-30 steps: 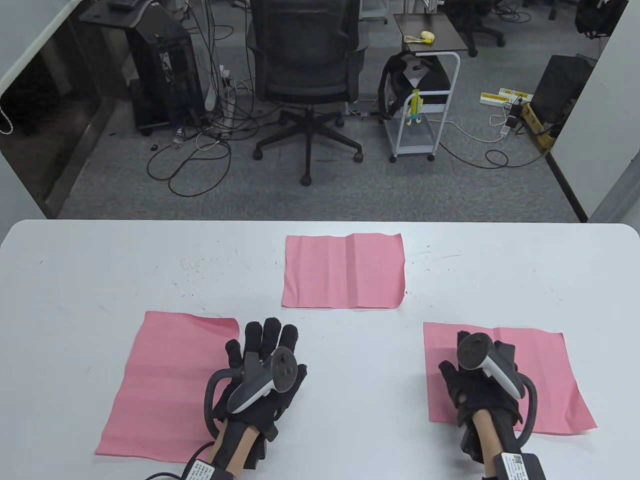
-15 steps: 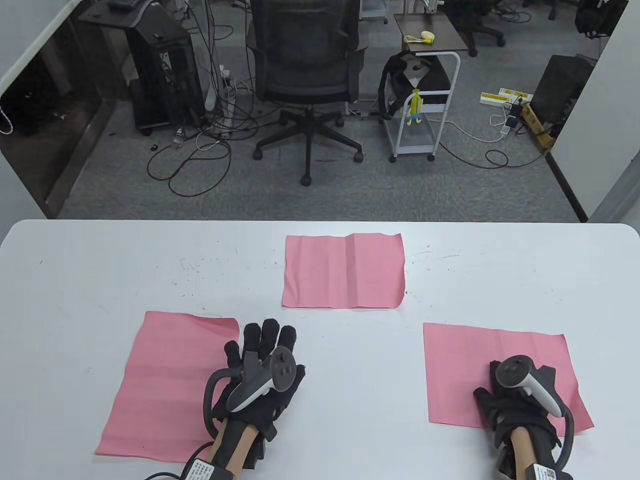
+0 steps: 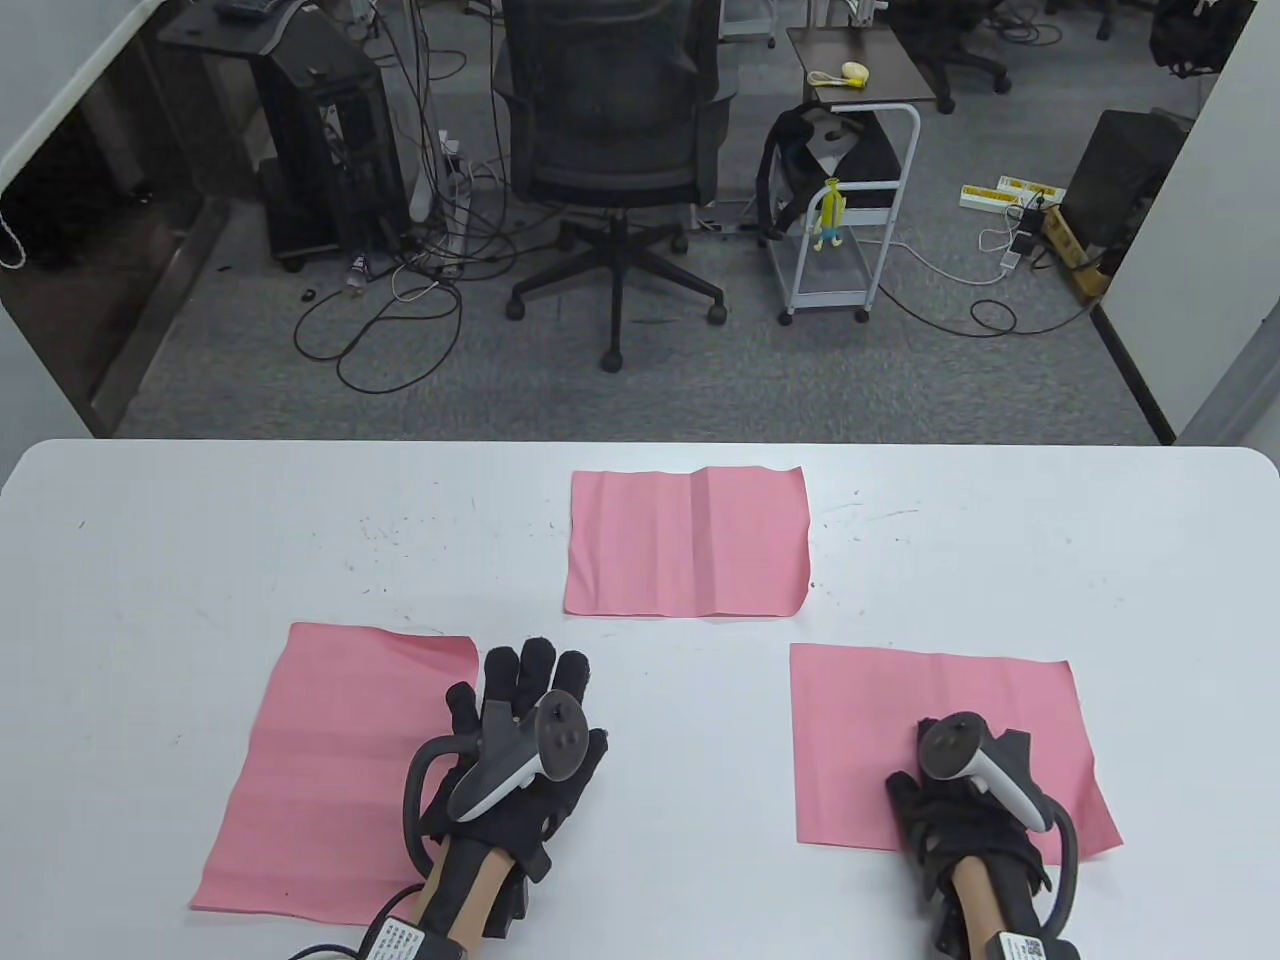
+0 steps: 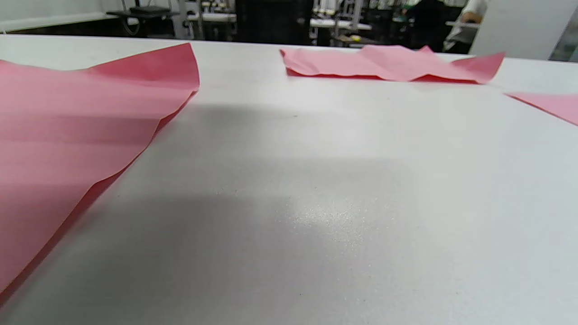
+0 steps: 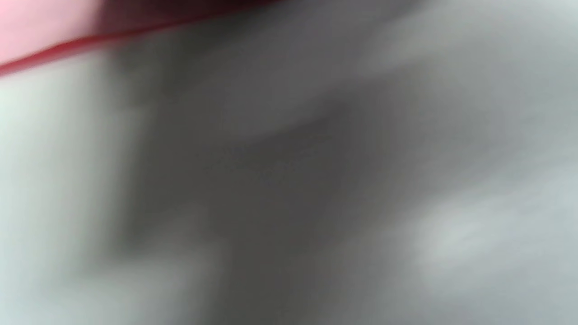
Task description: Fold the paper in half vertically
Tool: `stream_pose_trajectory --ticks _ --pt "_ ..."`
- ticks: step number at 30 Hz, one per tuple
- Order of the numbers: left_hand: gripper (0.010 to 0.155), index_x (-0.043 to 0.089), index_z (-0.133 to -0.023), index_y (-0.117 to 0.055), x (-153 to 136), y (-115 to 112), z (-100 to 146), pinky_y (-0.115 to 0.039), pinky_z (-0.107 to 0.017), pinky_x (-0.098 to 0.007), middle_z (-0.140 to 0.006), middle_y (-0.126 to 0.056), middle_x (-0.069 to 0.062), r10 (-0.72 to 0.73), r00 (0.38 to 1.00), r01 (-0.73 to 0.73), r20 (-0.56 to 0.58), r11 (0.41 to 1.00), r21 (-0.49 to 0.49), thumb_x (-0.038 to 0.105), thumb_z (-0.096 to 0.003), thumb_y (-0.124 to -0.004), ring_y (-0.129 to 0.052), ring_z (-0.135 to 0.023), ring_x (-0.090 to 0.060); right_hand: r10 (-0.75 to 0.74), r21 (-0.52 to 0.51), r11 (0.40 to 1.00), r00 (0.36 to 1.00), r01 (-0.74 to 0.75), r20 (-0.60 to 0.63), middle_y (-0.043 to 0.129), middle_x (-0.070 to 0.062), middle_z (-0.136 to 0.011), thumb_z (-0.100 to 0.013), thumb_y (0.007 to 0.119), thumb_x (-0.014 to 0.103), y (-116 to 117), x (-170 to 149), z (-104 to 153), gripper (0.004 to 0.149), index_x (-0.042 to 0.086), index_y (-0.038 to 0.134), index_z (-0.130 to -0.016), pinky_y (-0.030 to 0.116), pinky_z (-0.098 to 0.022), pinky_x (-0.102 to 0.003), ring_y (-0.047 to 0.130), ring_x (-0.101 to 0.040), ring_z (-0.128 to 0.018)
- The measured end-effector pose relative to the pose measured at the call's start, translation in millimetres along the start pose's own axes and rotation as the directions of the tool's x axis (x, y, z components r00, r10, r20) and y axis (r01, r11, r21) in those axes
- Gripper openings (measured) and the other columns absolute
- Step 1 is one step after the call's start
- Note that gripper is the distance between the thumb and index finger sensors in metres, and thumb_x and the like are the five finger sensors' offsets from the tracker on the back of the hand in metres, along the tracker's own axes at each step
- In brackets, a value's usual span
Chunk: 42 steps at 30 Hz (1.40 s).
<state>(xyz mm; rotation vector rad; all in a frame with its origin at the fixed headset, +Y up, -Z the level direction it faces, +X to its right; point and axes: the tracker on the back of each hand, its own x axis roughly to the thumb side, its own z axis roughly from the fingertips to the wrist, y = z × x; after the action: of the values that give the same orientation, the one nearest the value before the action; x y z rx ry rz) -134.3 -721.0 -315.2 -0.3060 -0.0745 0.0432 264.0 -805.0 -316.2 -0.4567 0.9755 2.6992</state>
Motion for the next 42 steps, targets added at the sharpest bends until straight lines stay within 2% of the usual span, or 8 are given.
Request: stream_pose_trajectory --ticks 9,27,33,37,42 --pt "0.080 0.042 -0.115 0.001 0 0 0 -0.018 -0.084 -0.066 -0.126 0.006 0.006 0.021 1.000 -0.021 0.018 1.000 -0.005 0.070 -0.0519 -0.040 -0.001 -0.119 -0.033 0.115 0.008 0.993 0.992 -0.116 0.058 -0.003 -0.006 -0.111 -0.049 0.047 0.058 24 81 13 0.071 0.035 0.007 -0.103 0.018 -0.071 -0.067 0.001 -0.044 -0.101" --pt "0.080 0.042 -0.115 0.001 2 -5 -2 -0.018 -0.084 -0.066 -0.126 0.006 0.006 0.006 1.000 -0.005 0.019 0.999 -0.037 0.070 -0.0519 -0.039 -0.001 -0.119 -0.033 0.273 -0.039 0.962 0.955 -0.270 0.119 0.000 -0.009 -0.112 -0.049 0.041 0.061 70 206 43 0.071 0.034 0.005 -0.104 0.027 -0.071 -0.067 0.008 -0.047 -0.101" --pt "0.079 0.042 -0.114 0.002 4 -17 -9 -0.018 -0.084 -0.066 -0.127 0.005 0.008 0.046 0.997 -0.039 0.055 0.992 -0.122 0.069 -0.0518 -0.038 0.001 -0.118 -0.032 0.285 -0.066 0.958 0.951 -0.279 0.116 0.001 -0.008 -0.113 -0.049 0.040 0.062 73 210 45 0.071 0.034 0.006 -0.104 0.028 -0.071 -0.067 0.010 -0.047 -0.103" --pt "0.078 0.042 -0.114 0.002 7 -32 -17 -0.017 -0.084 -0.065 -0.127 0.005 0.009 0.027 0.997 -0.012 0.069 0.978 -0.210 0.068 -0.0525 -0.038 0.002 -0.118 -0.031 0.299 -0.080 0.953 0.947 -0.292 0.114 0.002 -0.009 -0.114 -0.049 0.039 0.063 74 210 45 0.071 0.034 0.006 -0.105 0.029 -0.071 -0.068 0.011 -0.047 -0.103" --pt "0.077 0.043 -0.114 0.002 10 -48 -24 -0.017 -0.084 -0.065 -0.126 0.005 0.008 0.016 0.997 0.005 0.075 0.961 -0.276 0.068 -0.0527 -0.039 0.002 -0.118 -0.031 0.303 -0.085 0.952 0.946 -0.294 0.115 0.003 -0.009 -0.114 -0.049 0.039 0.063 74 210 46 0.071 0.034 0.006 -0.105 0.030 -0.071 -0.068 0.012 -0.047 -0.103"
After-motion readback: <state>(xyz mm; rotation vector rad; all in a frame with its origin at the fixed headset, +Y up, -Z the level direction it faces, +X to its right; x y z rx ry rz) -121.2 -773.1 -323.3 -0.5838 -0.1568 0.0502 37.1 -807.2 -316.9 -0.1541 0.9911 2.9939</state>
